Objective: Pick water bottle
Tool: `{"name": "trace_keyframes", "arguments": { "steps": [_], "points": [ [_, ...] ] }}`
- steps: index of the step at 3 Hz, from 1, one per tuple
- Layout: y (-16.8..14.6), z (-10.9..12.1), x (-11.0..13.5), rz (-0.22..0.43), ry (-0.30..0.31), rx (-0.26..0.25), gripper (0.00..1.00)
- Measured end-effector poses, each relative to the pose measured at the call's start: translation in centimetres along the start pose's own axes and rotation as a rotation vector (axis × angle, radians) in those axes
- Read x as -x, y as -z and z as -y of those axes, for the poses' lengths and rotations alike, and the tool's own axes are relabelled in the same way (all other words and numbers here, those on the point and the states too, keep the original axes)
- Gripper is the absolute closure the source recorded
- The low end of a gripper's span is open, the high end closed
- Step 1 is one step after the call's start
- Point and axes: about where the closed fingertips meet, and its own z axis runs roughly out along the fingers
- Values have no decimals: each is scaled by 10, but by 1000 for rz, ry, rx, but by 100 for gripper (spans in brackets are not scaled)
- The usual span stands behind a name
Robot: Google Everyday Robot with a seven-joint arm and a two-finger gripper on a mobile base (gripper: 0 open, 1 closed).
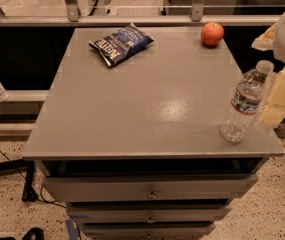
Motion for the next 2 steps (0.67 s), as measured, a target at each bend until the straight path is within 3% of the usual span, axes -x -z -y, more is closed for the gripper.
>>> {"name": "trace_keyframes", "arguments": {
  "steps": [1,2],
  "points": [
    [0,0,0,0,0,0,0],
    [0,14,-6,63,-14,-27,0]
  ]
}}
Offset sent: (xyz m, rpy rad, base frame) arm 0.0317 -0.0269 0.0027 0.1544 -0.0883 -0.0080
